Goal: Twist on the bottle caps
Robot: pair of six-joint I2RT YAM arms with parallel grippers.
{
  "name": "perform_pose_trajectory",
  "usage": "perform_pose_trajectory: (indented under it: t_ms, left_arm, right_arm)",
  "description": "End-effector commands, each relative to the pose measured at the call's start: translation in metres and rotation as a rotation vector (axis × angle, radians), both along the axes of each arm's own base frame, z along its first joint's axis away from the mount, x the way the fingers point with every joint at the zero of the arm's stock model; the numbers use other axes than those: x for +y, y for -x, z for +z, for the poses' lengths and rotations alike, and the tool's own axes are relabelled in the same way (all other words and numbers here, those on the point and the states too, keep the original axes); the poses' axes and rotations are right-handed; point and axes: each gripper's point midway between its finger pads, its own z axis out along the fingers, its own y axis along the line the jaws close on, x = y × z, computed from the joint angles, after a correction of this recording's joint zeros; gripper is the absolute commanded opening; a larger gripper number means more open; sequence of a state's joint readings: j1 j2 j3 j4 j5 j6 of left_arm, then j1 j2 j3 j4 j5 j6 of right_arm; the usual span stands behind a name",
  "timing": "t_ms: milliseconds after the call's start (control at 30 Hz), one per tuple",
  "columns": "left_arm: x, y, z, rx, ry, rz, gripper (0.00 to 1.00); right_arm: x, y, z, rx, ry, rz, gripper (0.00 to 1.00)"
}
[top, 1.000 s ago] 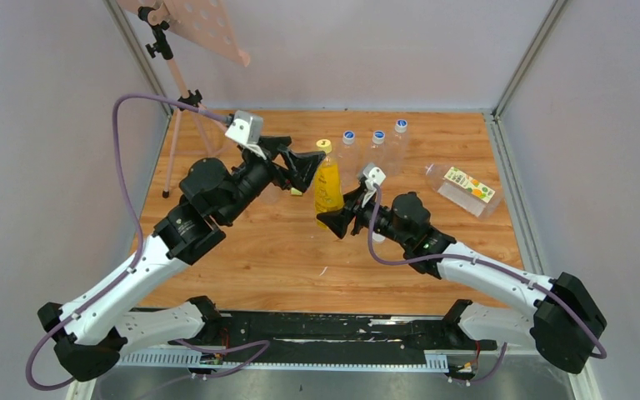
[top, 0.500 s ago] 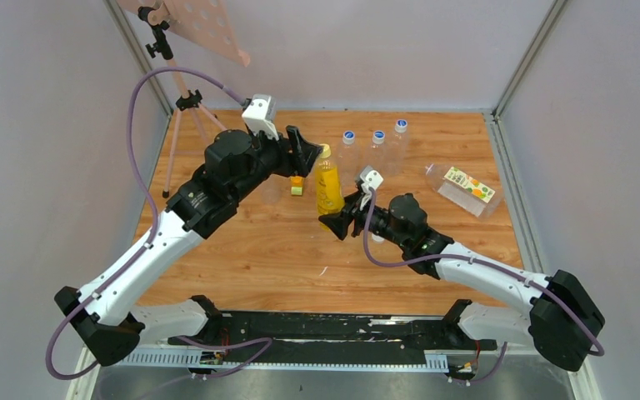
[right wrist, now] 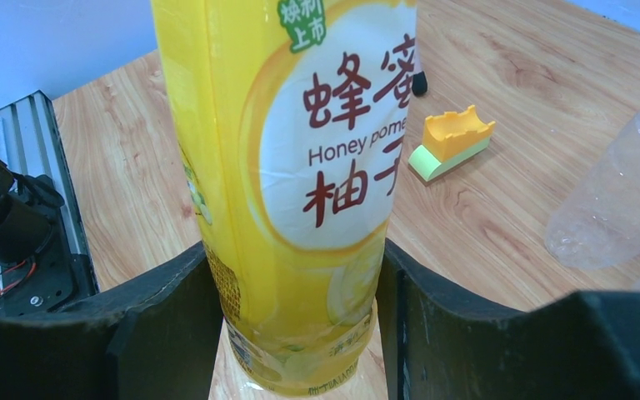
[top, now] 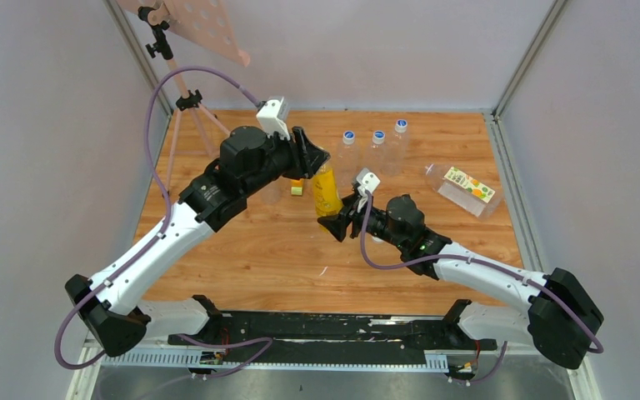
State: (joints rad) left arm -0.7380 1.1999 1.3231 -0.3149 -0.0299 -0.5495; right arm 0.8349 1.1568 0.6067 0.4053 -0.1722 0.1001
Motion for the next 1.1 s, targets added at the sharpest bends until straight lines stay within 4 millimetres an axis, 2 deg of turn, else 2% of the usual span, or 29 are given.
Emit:
perform_pose_trajectory:
  t_ms: [0, 67, 167, 233, 333, 433, 467, 500, 533, 567, 600, 633, 667, 733, 767, 800, 867, 933, 1067]
  left_arm:
    - [-0.006, 0.001, 0.005, 0.022, 0.039, -0.014, 0.49]
    - [-0.004, 0.001, 0.004, 0.018, 0.024, -0.014, 0.41]
    - [0.002, 0.0, -0.001, 0.008, -0.011, 0.002, 0.3]
    - [0.01, -0.001, -0.005, -0.005, -0.039, 0.033, 0.26]
    - [0.028, -0.002, -0.008, -0.033, -0.091, 0.092, 0.21]
    - [0.056, -0.007, -0.021, -0.066, -0.197, 0.196, 0.14]
    - [0.065, -0.006, -0.018, -0.082, -0.209, 0.22, 0.13]
    - [0.078, -0.008, -0.027, -0.086, -0.257, 0.267, 0.11]
    - [0.089, -0.006, -0.023, -0.107, -0.27, 0.296, 0.09]
    - [0.101, -0.008, -0.032, -0.102, -0.301, 0.342, 0.08]
    - [0.114, -0.006, -0.028, -0.121, -0.301, 0.378, 0.07]
    - [0.126, -0.007, -0.038, -0.118, -0.326, 0.421, 0.07]
    - [0.142, -0.006, -0.035, -0.136, -0.322, 0.465, 0.06]
    - [0.169, -0.007, -0.039, -0.153, -0.32, 0.558, 0.05]
    - [0.181, -0.005, -0.048, -0.152, -0.329, 0.595, 0.05]
    - [0.194, -0.008, -0.045, -0.17, -0.317, 0.642, 0.05]
    - [0.218, -0.012, -0.064, -0.172, -0.331, 0.719, 0.06]
    - [0.237, -0.017, -0.071, -0.186, -0.307, 0.789, 0.06]
    - [0.258, -0.032, -0.071, -0.267, -0.234, 0.872, 0.07]
  right_arm:
    - [0.002, -0.003, 0.017, -0.062, -0.037, -0.008, 0.37]
    - [0.001, -0.003, 0.016, -0.059, -0.035, -0.01, 0.41]
    - [0.001, -0.002, 0.012, -0.044, -0.035, -0.009, 0.57]
    - [0.002, -0.001, 0.01, -0.027, -0.034, -0.007, 0.68]
    - [0.0, 0.0, 0.009, -0.004, -0.025, -0.008, 0.77]
    - [-0.005, 0.002, 0.012, 0.0, -0.024, -0.022, 0.81]
    - [-0.008, 0.003, 0.013, 0.0, -0.024, -0.027, 0.82]
    - [-0.011, 0.004, 0.015, -0.003, -0.023, -0.033, 0.83]
    - [-0.015, 0.005, 0.018, -0.007, -0.025, -0.043, 0.83]
    - [-0.019, 0.006, 0.02, -0.011, -0.026, -0.053, 0.84]
    - [-0.024, 0.007, 0.024, -0.017, -0.032, -0.068, 0.86]
    - [-0.029, 0.008, 0.028, -0.026, -0.036, -0.082, 0.86]
    - [-0.034, 0.009, 0.032, -0.038, -0.044, -0.097, 0.87]
    - [-0.047, 0.011, 0.045, -0.07, -0.065, -0.135, 0.89]
    - [-0.054, 0.011, 0.05, -0.085, -0.072, -0.157, 0.89]
    - [-0.06, 0.013, 0.055, -0.102, -0.078, -0.17, 0.9]
    - [-0.076, 0.01, 0.065, -0.138, -0.09, -0.239, 0.91]
    - [-0.09, 0.011, 0.075, -0.172, -0.106, -0.283, 0.91]
    - [-0.111, 0.017, 0.096, -0.222, -0.14, -0.335, 0.92]
